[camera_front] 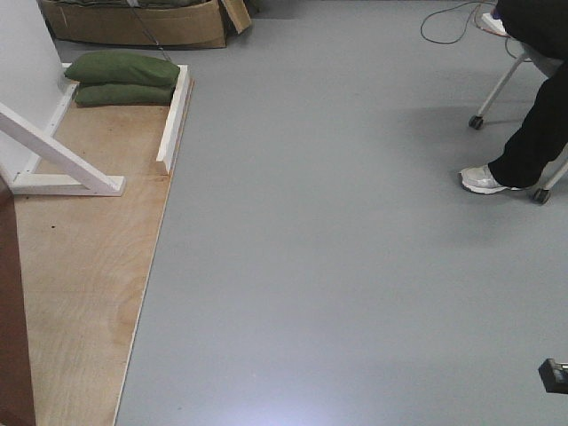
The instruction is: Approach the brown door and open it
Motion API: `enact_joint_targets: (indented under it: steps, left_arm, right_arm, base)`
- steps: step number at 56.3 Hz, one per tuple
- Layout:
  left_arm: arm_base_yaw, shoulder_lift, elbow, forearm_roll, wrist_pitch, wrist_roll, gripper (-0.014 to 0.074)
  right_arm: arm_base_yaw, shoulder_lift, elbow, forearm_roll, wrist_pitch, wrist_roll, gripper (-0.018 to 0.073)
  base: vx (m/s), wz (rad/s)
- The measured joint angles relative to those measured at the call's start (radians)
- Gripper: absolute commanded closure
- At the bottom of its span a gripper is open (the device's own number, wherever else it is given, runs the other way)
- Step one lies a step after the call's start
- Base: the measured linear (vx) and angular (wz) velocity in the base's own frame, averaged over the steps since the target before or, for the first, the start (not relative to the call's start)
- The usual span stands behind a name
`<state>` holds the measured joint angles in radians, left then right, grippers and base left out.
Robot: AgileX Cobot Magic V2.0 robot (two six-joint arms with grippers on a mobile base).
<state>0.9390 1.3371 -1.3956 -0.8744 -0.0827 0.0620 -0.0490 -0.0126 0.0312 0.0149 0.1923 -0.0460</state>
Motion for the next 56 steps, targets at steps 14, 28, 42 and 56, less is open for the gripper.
enact_joint_targets:
  steps: [14,28,42,56]
  left_arm:
    - [-0.039,0.049,-0.005,-0.004,0.075,-0.001,0.0603]
    - [-0.094,0.058,-0.005,0.052,0.062,-0.002,0.0603]
    - [-0.206,0.030,-0.005,0.169,0.141,-0.002,0.0603]
    - [-0.318,-0.025,-0.005,0.315,0.237,-0.002,0.0603]
  right_arm:
    - [0.000,0.000,0.000,0.000,0.000,0.000,0.0559]
    - [0.000,0.000,0.000,0.000,0.000,0.000,0.0559]
    - [0.000,0.000,0.000,0.000,0.000,0.000,0.0559]
    - [0.000,0.000,0.000,0.000,0.000,0.000,0.0559]
  base:
    - [0.00,0.00]
    - [0.00,0.00]
    - [0.00,0.01]
    - [0.00,-0.01]
